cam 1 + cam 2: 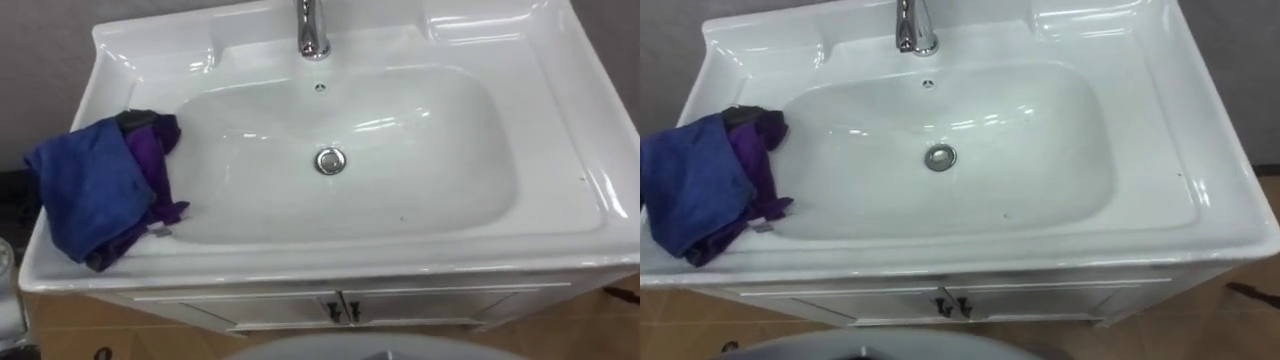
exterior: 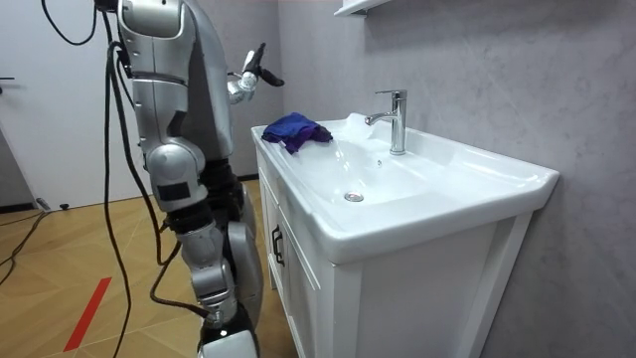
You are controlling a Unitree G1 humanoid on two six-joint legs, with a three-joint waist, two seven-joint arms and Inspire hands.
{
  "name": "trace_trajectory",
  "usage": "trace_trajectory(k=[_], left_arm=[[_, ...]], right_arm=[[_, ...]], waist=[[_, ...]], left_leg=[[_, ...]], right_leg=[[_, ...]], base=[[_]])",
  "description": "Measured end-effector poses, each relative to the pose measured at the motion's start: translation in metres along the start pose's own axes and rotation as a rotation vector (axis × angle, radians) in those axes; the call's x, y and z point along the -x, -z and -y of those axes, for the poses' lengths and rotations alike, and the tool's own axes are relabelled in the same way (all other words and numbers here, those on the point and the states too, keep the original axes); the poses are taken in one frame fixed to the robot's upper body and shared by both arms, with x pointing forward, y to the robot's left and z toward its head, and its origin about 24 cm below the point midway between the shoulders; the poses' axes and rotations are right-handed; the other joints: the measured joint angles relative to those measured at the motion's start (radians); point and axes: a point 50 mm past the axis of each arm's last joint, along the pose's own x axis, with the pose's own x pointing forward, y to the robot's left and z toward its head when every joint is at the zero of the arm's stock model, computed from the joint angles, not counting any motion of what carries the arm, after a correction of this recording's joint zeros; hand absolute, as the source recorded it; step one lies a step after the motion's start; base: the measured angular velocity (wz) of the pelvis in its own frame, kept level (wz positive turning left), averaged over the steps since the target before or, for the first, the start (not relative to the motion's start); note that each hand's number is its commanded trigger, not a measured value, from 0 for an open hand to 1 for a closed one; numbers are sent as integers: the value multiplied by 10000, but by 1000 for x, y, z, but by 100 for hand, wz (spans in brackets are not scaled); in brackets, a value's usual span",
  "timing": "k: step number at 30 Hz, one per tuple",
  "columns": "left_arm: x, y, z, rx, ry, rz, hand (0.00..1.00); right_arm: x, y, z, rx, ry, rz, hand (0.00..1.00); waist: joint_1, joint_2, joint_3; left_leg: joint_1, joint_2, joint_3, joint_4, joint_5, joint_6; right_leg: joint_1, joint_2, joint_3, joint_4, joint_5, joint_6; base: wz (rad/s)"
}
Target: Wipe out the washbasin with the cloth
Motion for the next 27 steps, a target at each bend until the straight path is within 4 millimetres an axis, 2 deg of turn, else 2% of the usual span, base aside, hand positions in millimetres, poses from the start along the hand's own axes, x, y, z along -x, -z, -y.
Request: trace_trajectory(k=[2,5,6,8,11,13,15,19,22,23,24,27], left_arm=[[4,18,-2,-436,76,-593,0],[13,48,-13,-1194,145,-1641,0],[16,58,-17,-1568,159,-1915,0],[20,69,-24,-1942,135,-2281,0],[27,89,-35,-2355,-99,-3148,0],[38,107,-46,-2429,-263,-4090,0],[54,128,-56,-2748,-338,-5182,0],[85,154,-64,-3362,-216,-6716,0],[118,176,-74,-4466,536,-7833,0],[133,184,-79,-4772,847,-8388,0],[146,190,-81,-5076,1260,-8839,0],[169,199,-81,-5475,2291,-9619,0]], right_arm=[[0,0,2,119,56,2,0],[0,-4,2,170,22,127,0],[0,-5,2,153,35,190,0],[0,-7,1,248,16,245,0],[0,-10,1,308,-14,355,0],[0,-7,1,274,-81,182,0],[0,-8,1,212,-151,234,0],[0,-5,-1,198,-404,138,0],[0,-9,-2,-15,-453,178,0],[0,-10,-4,-62,-527,158,0],[-1,-9,-5,-72,-602,125,0],[-1,-3,-6,-48,-730,-144,0]], waist=[[154,3,-23],[479,-130,-101],[577,-128,-104],[748,-316,-89],[1007,-414,-119],[1121,-528,-80],[1046,-511,-55],[994,-538,-55],[933,-553,-49],[761,-606,-60],[597,-668,-34],[462,-783,-30]], left_leg=[[1,-47,-138,8,0,0],[-41,-107,-360,42,0,1],[-38,-129,-491,52,0,1],[-75,-162,-614,69,0,2],[-125,-194,-773,77,2,5],[-124,-231,-783,55,33,57],[-168,-276,-816,58,50,85],[-174,-398,-894,62,77,130],[-34,-433,-848,35,82,138],[-21,-443,-868,36,82,139],[-13,-454,-919,40,82,139],[33,-457,-928,54,82,139]], right_leg=[[18,-15,-161,-15,-26,39],[69,-127,-444,-10,-78,69],[102,-141,-494,-21,-84,78],[148,-174,-712,-34,-105,103],[200,-180,-922,-83,-116,120],[231,-269,-977,-65,-140,158],[233,-319,-996,-49,-164,195],[145,-476,-1036,243,-385,285],[223,-538,-1033,312,-412,303],[266,-553,-1092,296,-414,307],[355,-570,-1210,263,-418,316],[406,-569,-1195,260,-437,339]], base=[[23],[25],[23],[30],[22],[15],[7],[11],[-1],[11],[19],[6]])
